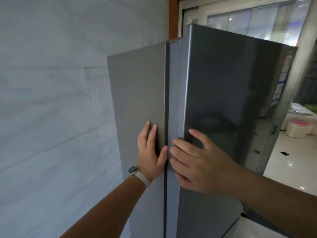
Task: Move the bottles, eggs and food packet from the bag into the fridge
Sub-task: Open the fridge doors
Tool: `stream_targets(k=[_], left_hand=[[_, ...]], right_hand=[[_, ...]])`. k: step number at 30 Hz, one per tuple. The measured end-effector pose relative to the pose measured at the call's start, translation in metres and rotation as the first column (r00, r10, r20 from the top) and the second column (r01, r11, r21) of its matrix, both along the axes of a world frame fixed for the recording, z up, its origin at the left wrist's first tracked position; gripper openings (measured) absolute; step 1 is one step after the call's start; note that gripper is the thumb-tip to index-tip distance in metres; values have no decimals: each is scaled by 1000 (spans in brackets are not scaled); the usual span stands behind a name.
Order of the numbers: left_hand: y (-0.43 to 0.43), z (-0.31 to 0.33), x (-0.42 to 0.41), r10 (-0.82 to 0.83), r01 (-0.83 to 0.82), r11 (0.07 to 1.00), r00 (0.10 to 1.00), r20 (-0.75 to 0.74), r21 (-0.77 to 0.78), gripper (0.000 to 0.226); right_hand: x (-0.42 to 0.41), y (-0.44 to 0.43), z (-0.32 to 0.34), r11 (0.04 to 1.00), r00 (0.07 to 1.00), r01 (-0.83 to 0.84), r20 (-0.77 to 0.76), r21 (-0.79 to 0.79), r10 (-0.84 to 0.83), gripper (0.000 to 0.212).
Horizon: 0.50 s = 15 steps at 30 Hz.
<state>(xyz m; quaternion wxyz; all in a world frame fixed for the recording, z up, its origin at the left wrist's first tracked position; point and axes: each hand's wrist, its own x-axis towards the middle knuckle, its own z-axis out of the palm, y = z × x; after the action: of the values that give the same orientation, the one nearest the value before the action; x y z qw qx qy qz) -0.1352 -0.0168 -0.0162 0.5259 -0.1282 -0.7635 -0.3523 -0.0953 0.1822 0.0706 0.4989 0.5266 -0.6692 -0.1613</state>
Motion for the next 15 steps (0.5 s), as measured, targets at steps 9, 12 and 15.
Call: stream_targets(k=[9,12,15], left_hand=[[-6,-3,-13,-4,-1,998,997,-76,-65,64],[-8,-2,-16,6,-15,996,996,-94,-91,64],[-8,-3,-16,-1,-10,994,994,-114,-104,64]], right_hand=[[3,-1,-1,999,999,41,30,-26,-40,28],[6,-2,-2,997,996,61,64,-35,-59,29],[10,-2,-2,995,992,96,84,-30,-94,29]])
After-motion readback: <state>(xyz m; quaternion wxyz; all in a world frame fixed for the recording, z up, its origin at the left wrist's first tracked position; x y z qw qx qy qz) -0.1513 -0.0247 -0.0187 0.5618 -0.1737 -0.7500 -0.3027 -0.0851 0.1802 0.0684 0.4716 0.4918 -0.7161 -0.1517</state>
